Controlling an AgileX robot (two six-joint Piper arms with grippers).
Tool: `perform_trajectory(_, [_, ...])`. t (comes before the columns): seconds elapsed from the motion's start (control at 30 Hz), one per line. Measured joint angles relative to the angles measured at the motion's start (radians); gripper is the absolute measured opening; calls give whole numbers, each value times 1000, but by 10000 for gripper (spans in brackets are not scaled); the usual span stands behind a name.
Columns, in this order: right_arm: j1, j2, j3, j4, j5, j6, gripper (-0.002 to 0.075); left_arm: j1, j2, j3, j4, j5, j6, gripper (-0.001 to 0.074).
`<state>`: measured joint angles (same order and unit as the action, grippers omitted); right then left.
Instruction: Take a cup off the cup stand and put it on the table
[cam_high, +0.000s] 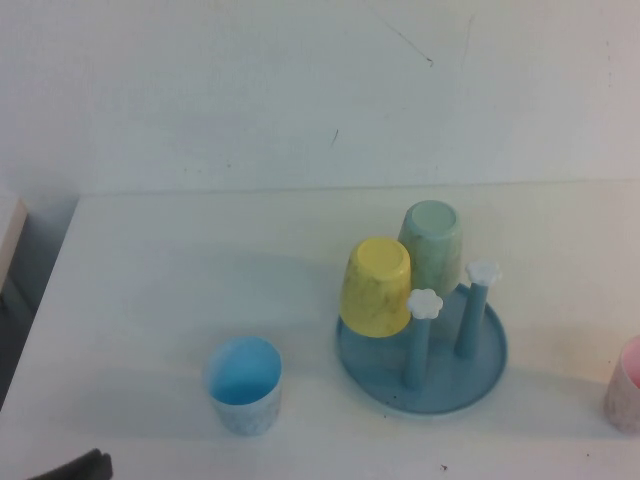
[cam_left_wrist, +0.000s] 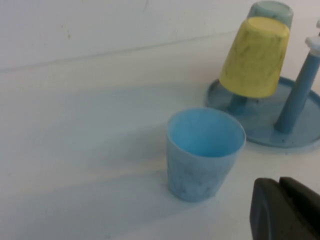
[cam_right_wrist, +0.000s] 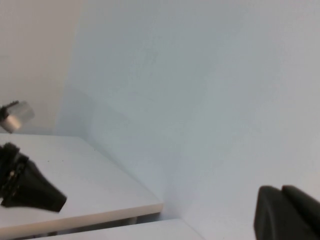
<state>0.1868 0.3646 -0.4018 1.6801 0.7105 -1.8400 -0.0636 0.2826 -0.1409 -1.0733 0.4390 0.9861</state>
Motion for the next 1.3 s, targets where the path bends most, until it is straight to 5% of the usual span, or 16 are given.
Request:
perform_trajectory(0.4, [7,0,6,0,-70,0,-1,0,0,126,9,141,0,-2])
perform_trajectory(0.83, [163,-34,133,-14,-830,-171,-1,0,-7,146,-3,273,0,-2])
perform_trajectory(0.9, [164,-45,182,-181,-915,-43,-1,0,-7,145,-7,287,0,-2])
perform_trajectory(1.03, [105,-83,300,-765,-952,618,-1,0,-9,141,-8,315,0,-2])
perform_trajectory(1.17, [-60,-172,354,-1289,-661,1158,-1,0,-9,141,-9,331,0,-2])
perform_trajectory(1.3, [-254,-286,360,-1511,-357,1318,-1,0,-9,141,-12,334,0,-2])
